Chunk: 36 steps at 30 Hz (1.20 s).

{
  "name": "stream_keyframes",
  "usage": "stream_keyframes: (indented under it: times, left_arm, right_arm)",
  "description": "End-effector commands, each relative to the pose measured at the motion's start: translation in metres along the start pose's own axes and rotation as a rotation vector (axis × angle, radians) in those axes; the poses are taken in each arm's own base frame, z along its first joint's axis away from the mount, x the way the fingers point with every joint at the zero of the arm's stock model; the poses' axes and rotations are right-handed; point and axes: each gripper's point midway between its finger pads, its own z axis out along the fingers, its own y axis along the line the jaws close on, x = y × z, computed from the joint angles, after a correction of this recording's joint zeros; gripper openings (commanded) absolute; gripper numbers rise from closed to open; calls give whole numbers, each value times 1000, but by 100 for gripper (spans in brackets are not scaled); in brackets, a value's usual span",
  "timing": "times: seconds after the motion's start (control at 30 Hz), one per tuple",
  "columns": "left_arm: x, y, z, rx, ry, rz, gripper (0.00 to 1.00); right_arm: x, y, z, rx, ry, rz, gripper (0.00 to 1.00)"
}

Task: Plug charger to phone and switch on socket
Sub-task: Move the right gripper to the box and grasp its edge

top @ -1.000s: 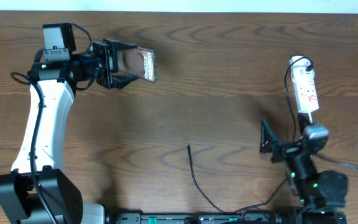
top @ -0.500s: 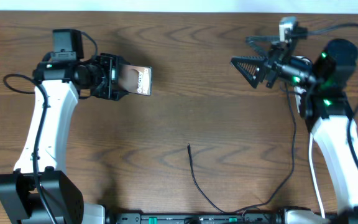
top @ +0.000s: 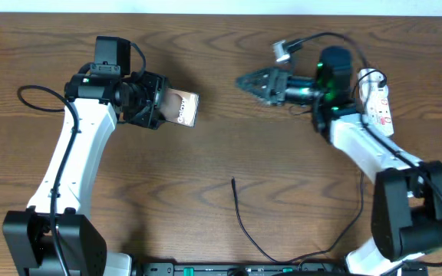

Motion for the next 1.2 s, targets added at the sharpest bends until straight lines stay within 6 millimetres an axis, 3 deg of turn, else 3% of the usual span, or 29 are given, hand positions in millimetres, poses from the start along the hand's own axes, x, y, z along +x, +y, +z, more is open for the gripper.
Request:
stream_keyframes:
  times: [0.0, 0.23, 0.4, 0.57, 0.83, 1.17]
  left_arm:
    - [1, -8, -11, 34, -17, 6, 7]
    - [1, -7, -11, 30, -16, 5, 8]
    - [5, -6, -9, 20, -9, -17, 7]
    - [21, -4, -5, 4, 12, -10, 8]
    - [41, -4, 0, -8, 37, 7, 7]
    - [52, -5, 3, -7, 53, 19, 7]
  right_arm:
    - [10, 0, 25, 14, 13, -12, 99]
    - [28, -9, 60, 108, -4, -42, 99]
    - [40, -20, 71, 179, 0, -6, 99]
    - [52, -14, 81, 166, 40, -123, 99]
    - [57, -13, 84, 162, 54, -142, 99]
    - [78, -16, 99, 205, 89, -118, 72]
